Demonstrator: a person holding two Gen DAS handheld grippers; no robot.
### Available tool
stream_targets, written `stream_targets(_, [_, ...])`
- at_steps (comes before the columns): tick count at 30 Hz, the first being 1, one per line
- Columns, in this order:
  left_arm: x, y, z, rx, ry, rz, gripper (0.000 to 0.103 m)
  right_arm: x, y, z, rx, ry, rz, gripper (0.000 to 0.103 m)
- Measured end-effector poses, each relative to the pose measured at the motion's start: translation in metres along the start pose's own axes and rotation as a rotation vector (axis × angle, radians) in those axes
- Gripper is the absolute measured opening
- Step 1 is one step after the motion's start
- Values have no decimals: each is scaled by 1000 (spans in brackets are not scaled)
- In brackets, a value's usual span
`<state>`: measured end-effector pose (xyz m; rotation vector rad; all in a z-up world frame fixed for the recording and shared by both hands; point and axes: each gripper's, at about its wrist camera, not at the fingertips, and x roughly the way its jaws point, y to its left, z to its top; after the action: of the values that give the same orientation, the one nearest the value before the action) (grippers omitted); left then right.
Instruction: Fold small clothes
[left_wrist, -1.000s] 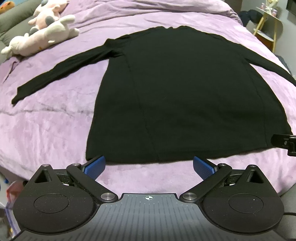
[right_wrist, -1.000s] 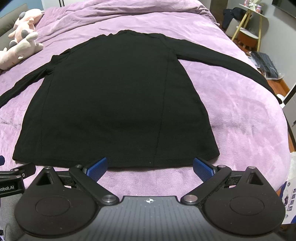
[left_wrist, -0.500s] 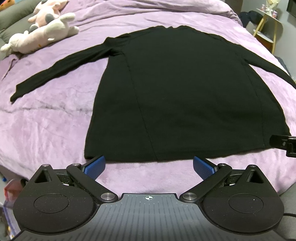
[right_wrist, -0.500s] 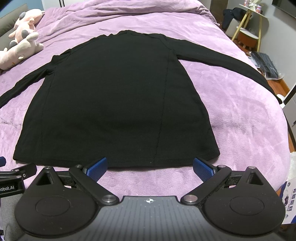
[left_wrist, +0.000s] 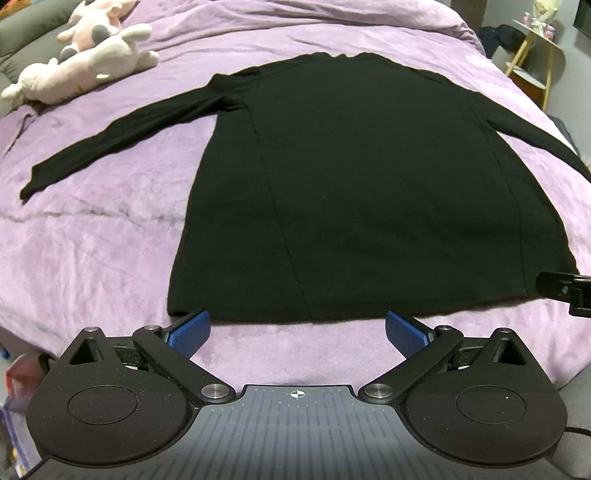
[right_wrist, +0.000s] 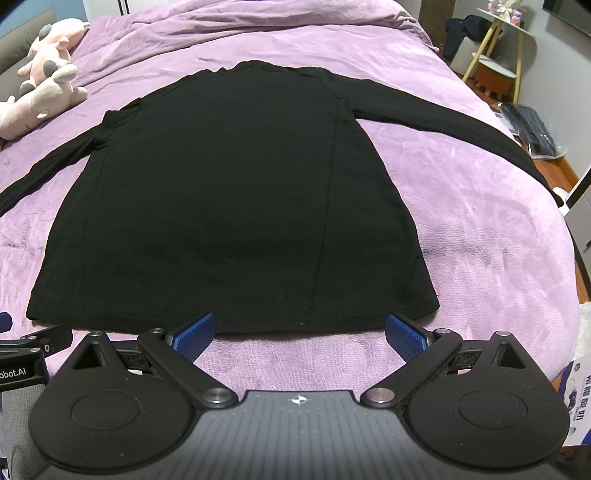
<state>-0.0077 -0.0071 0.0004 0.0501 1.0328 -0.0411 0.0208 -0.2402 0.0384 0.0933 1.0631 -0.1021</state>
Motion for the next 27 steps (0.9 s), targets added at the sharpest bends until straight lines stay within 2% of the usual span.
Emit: stream_targets(27, [2,-1,-1,-5,8,-2,103,1,0,-1,4,4,0,99])
